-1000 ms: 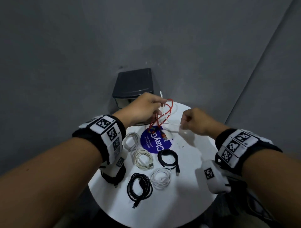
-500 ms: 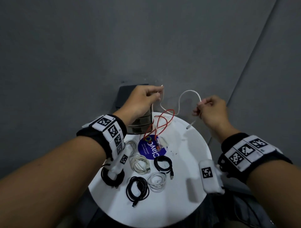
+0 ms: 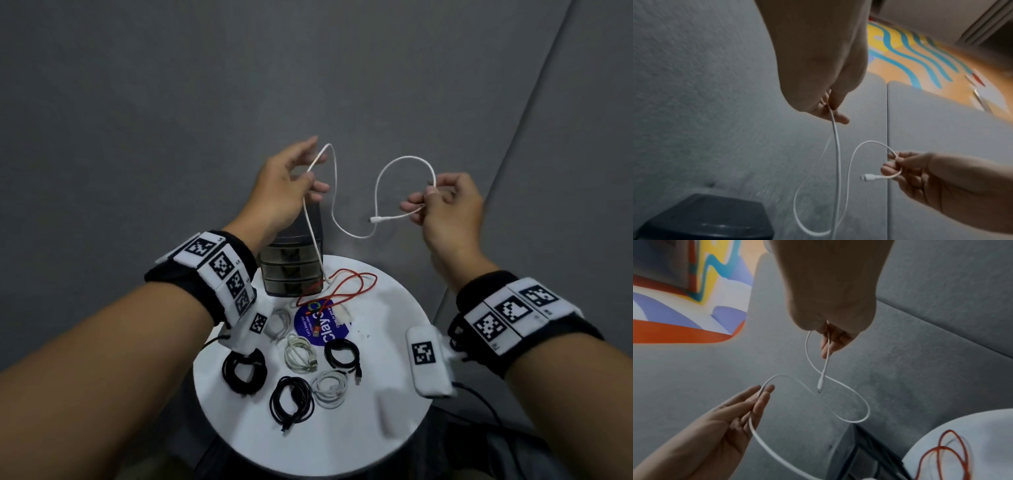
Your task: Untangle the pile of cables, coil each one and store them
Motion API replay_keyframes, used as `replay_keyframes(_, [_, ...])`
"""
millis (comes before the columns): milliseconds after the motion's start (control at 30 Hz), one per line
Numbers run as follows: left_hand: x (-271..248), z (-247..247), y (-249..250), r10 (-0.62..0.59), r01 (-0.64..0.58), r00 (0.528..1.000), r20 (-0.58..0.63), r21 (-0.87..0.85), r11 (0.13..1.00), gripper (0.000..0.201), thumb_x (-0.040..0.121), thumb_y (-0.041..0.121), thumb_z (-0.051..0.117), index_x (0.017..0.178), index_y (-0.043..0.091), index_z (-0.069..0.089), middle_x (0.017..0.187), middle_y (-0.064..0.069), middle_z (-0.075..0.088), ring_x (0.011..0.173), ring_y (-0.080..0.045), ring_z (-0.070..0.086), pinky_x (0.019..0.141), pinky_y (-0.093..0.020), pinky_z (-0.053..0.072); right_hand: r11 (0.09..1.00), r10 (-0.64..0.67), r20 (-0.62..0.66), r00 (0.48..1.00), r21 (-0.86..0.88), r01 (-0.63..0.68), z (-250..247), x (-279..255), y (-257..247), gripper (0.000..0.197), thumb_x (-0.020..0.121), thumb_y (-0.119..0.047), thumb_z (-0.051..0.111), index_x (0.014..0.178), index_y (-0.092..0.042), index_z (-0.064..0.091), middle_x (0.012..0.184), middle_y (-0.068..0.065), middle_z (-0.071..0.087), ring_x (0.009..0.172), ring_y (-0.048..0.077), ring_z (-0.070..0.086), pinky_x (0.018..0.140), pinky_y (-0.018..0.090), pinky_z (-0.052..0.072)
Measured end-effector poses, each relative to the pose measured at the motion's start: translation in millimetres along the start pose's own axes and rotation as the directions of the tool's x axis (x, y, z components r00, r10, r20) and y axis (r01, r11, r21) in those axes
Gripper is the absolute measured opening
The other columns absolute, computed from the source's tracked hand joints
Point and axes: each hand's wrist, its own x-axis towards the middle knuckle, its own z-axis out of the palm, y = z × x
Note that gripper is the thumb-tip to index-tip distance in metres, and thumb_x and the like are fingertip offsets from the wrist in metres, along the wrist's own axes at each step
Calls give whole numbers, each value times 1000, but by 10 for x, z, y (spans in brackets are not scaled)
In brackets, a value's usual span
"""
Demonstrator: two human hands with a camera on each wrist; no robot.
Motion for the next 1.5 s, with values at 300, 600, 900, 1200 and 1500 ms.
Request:
replay_keyframes(300, [-384,-218,530,162,-171,983,-89,-101,980,16,102,4,56,104,13,69,91,-3,75,44,-7,47,41,-16,35,982,119,491,863,68,-174,-150,-427,-465,21,98,1,47,93,-12,62,70,8,66,54,18,61,54,25,38])
replay_keyframes(600, [-1120,-583,792,75,-44,973,219,-143,989,16,101,6,54,107,12,68,91,-3,74,41,-4,27,41,-19,18,818,572,808,-140,-573,36,-273,-1161,-150,27,96,2,57,118,-8,69,112,15,75,101,22,71,65,25,48])
replay_keyframes(900, [-1633,-512,395,-142,165,968,208,-97,982,13,98,1,59,104,6,69,83,-9,75,38,-2,38,38,-14,26,929,348,857,380,-261,-262,-41,-1319,-207,50,62,0,42,106,-4,66,116,17,72,107,28,68,94,46,45])
replay_keyframes(1200, [-1709,-552,71,-335,336,942,30,-153,929,15,100,14,60,90,8,70,55,-1,50,39,-7,24,37,-17,18,967,237,807,541,-144,-209,227,-1567,-306,19,102,-15,54,88,-9,65,55,-4,48,52,9,39,53,22,37])
replay_keyframes(1500, [-1831,-629,-62,-341,413,910,233,-539,734,31,102,18,36,97,5,64,54,6,25,42,-5,11,35,-18,9,959,272,580,768,-228,-168,201,-1555,10,22,102,-16,55,89,-9,70,48,-14,45,46,8,35,48,23,27])
